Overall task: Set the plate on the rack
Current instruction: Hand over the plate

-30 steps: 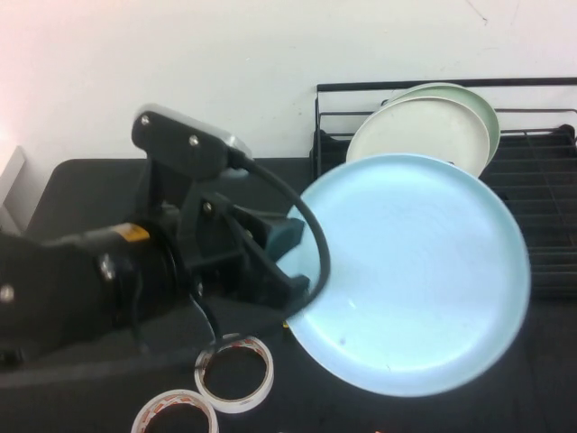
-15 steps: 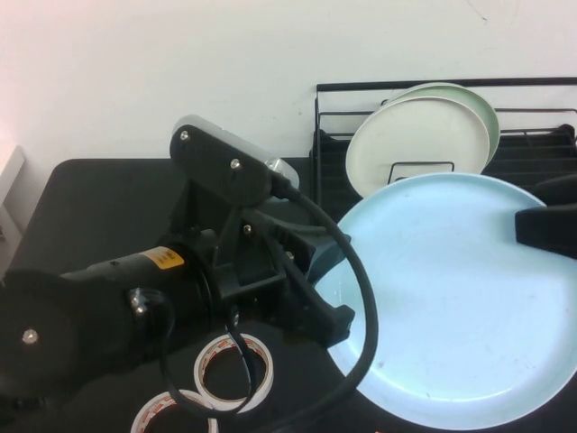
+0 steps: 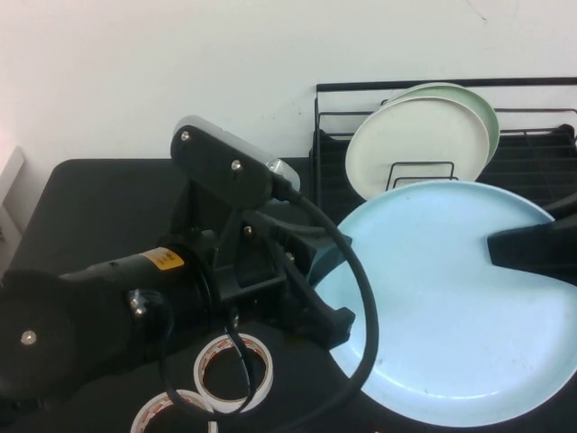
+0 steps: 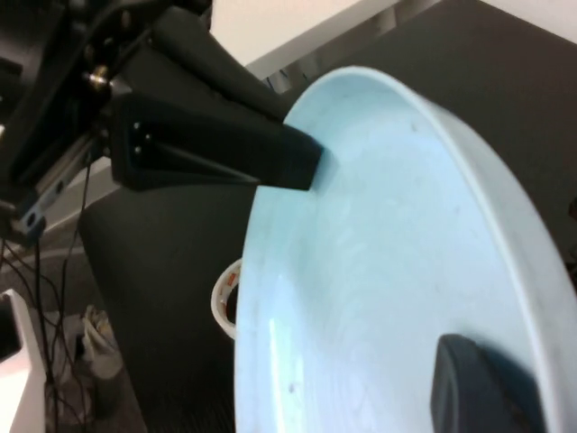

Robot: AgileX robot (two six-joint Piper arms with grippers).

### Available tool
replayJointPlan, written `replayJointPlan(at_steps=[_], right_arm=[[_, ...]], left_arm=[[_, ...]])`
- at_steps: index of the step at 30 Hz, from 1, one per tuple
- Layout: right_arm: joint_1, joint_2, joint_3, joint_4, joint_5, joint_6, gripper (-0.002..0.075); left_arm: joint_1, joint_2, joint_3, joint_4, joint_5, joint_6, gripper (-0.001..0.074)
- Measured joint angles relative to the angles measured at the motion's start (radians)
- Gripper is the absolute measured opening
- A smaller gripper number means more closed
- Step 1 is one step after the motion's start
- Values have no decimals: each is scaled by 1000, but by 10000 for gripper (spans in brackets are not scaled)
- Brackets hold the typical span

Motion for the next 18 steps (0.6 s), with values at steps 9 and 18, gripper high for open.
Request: replayJointPlan(at_steps=[9,18], right_arm=[[4,0,0,-8,-20,-6,126],[6,0,-64,-46,-129,-126,126]], left_arm=[[0,-9,0,-2,-2,16,258],[0,-150,0,-4,-2,16,488]])
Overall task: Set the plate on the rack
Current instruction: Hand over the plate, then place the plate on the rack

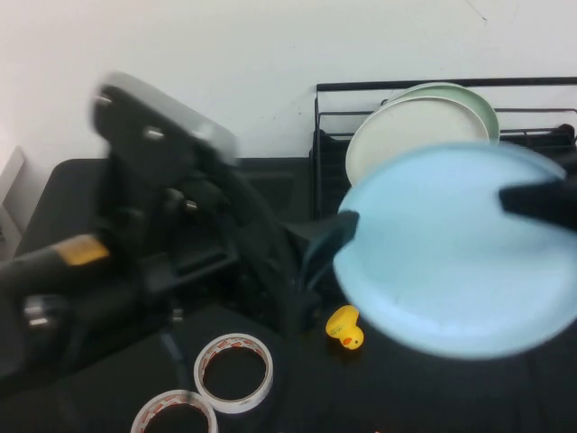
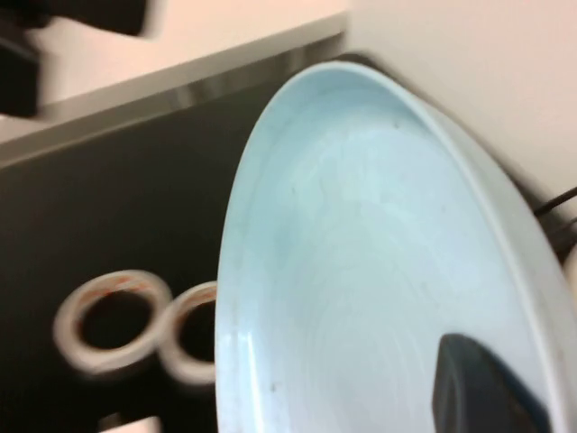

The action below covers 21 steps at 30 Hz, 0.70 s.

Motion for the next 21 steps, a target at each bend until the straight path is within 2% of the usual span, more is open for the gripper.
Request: replayJointPlan(at_steps=[5,8,11,13,15,18,21], right_arm=[[0,19,-134,-53,-61,-24,125],[0,59,-232,-103,-57,-42,125],[0,123,-335,-141,-22,-49,125],[0,181,-399,-149,17,-72,125],[0,237,-467,-153,61,-118,125],[0,327,-558,-171,127,-207,125],[0,415,-642,-190,145,-239,125]], left_arm=[[0,-92,0,0,0,-11,486],[0,-129,0,0,2,-25,432],[0,-142,0,0,37,-29,302],[0,-142,0,2,82,-29,162],[0,-142,0,29,133,-53,69],[5,-142,9,127,166,-169,21],[48,-147,42,290,179,-356,7]])
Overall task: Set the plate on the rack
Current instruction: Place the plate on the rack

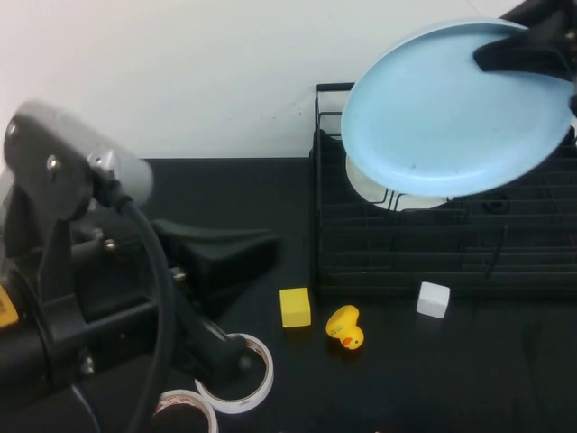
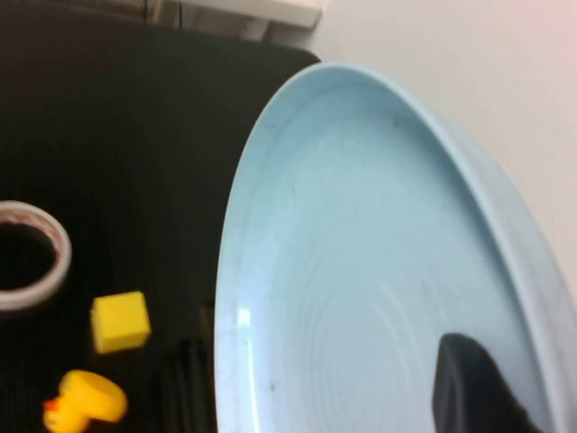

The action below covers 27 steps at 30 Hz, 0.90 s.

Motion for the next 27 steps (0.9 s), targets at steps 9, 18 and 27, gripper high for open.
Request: replayJointPlan(at_steps=[9,18,27], right_arm=[[0,225,-195,-77,2,-33,125],[0,390,-281,-95,-133,-39,125],[0,469,-294,-44,-170,-99,125]], left_arm=[[276,-96,169,530,129,-593,1],[404,-314,237,632,309,-665,0],[405,-412,237,666,369,-667,0]])
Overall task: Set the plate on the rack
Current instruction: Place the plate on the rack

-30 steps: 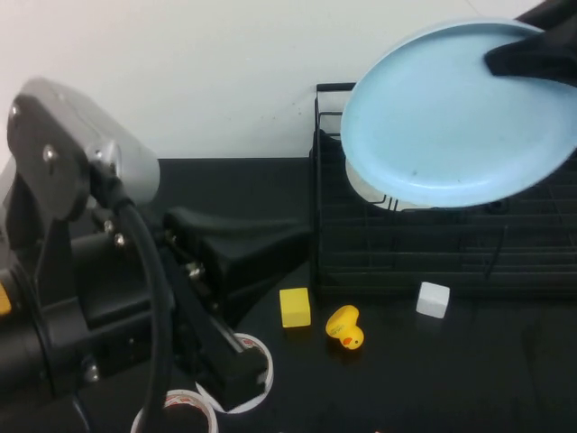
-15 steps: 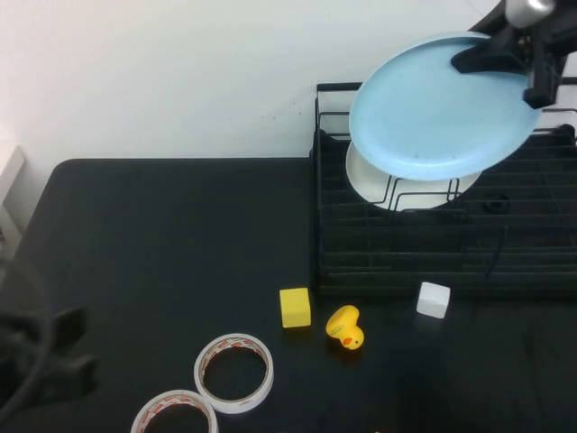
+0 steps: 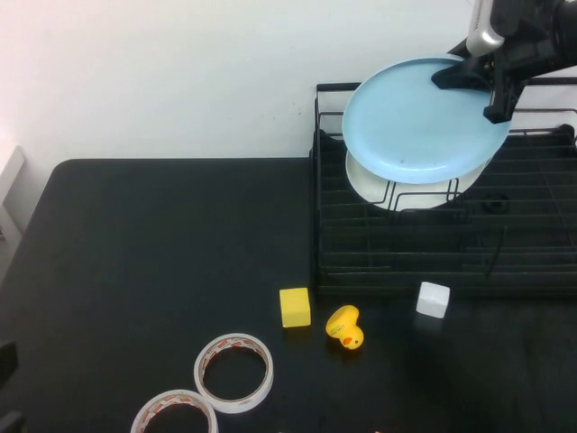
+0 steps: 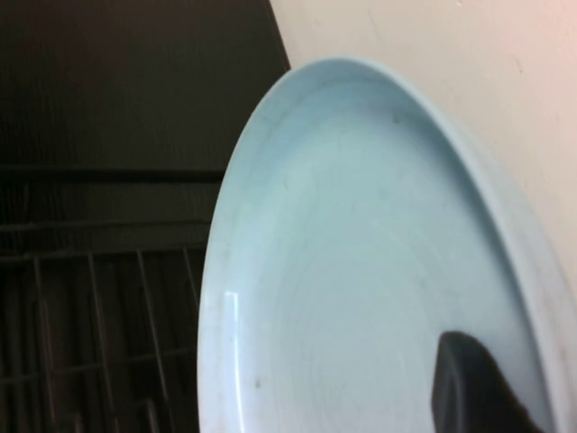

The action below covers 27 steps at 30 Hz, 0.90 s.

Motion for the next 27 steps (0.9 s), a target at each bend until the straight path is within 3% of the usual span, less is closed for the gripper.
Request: replayJointPlan(at_steps=[27], right_arm=[[0,-40,0,8,16,-123,124]], left_arm=[[0,-2,0,2,39,0,0]])
